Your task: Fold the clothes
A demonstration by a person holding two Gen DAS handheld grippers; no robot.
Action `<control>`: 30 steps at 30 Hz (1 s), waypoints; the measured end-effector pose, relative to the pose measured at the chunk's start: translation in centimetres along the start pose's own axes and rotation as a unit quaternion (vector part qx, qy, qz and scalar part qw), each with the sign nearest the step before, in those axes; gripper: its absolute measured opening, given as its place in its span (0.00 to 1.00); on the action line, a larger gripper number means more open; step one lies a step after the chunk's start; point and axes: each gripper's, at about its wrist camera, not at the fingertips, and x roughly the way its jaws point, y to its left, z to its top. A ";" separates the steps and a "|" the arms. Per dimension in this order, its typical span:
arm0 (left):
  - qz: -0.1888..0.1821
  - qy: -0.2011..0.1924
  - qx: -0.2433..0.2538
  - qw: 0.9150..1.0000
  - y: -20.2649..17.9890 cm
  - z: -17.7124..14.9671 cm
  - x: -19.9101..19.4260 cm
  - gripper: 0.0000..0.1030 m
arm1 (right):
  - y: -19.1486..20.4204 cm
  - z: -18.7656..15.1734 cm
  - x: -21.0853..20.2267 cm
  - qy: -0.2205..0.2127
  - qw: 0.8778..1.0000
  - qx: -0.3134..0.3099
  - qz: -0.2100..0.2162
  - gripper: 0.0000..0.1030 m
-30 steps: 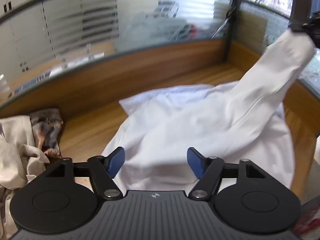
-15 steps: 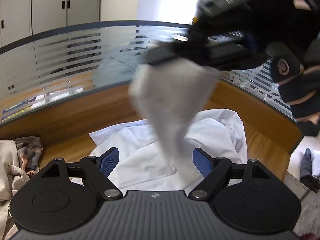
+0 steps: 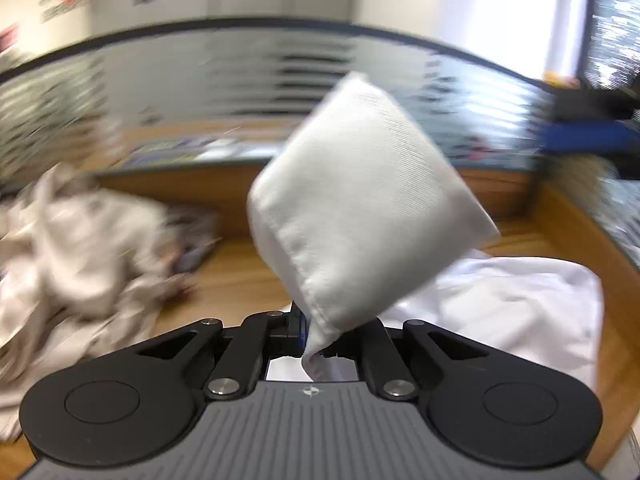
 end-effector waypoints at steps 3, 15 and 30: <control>0.056 0.011 -0.057 0.997 5.2 -1.0 -0.1 0.06 | -1.1 -0.4 -1.3 0.004 0.999 -0.019 -0.039 0.24; 0.228 0.056 -0.168 0.957 16.6 -3.4 -1.8 0.69 | -11.3 -4.4 -7.4 0.014 0.974 0.054 -0.221 0.25; 0.110 0.055 -0.124 0.985 2.2 -0.6 0.6 0.83 | -23.0 -5.4 -12.6 0.029 0.929 0.040 -0.368 0.44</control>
